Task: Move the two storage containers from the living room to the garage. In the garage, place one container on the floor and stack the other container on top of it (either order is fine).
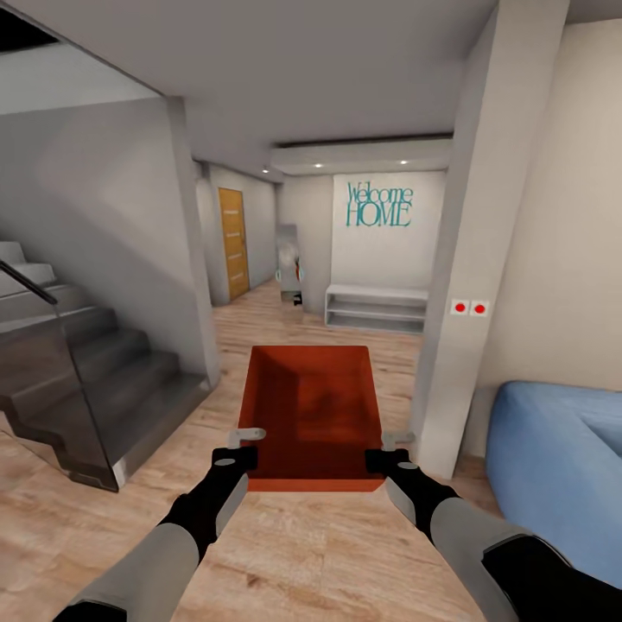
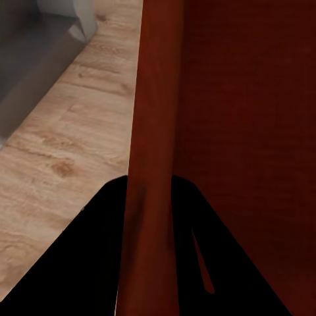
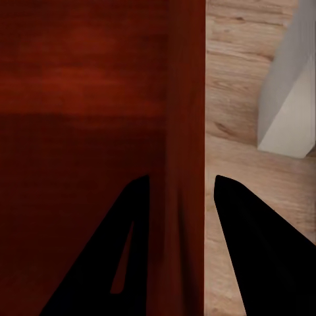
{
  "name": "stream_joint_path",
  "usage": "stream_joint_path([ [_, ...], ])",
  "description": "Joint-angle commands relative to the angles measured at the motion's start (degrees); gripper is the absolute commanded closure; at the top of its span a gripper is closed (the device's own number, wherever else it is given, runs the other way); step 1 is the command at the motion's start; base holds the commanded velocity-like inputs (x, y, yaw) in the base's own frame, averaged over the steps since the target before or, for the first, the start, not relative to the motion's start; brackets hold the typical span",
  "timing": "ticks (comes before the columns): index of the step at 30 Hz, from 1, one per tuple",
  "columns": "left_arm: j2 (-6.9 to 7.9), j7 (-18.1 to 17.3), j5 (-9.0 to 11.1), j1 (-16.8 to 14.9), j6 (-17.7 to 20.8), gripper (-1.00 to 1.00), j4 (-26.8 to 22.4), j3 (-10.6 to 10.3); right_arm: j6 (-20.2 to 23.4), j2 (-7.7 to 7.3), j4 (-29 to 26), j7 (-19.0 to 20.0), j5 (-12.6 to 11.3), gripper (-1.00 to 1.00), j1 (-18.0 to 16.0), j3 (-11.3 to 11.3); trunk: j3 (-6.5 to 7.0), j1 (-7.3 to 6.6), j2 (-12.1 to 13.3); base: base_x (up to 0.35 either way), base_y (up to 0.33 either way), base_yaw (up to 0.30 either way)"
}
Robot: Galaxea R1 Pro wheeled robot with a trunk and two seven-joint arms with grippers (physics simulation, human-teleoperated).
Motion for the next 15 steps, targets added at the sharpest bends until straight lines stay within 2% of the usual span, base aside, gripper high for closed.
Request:
stream_joint_path([
  [1, 1.65, 5.3, -1.1, 0.0, -0.1, 1.00, -0.3, 1.9, -0.1, -0.63, 0.2, -0.4, -0.9, 1.00, 0.0, -0.9, -0.02, 0.05, 0.0, 0.322, 0.000, 0.000],
  [15, 1.65, 5.3, -1.1, -0.1, -0.1, 1.00, -0.3, 1.9, -0.3, -0.63, 0.2, -0.4, -0.9, 1.00, 0.0, -0.9, -0.02, 0.05, 0.0, 0.322, 0.000, 0.000],
])
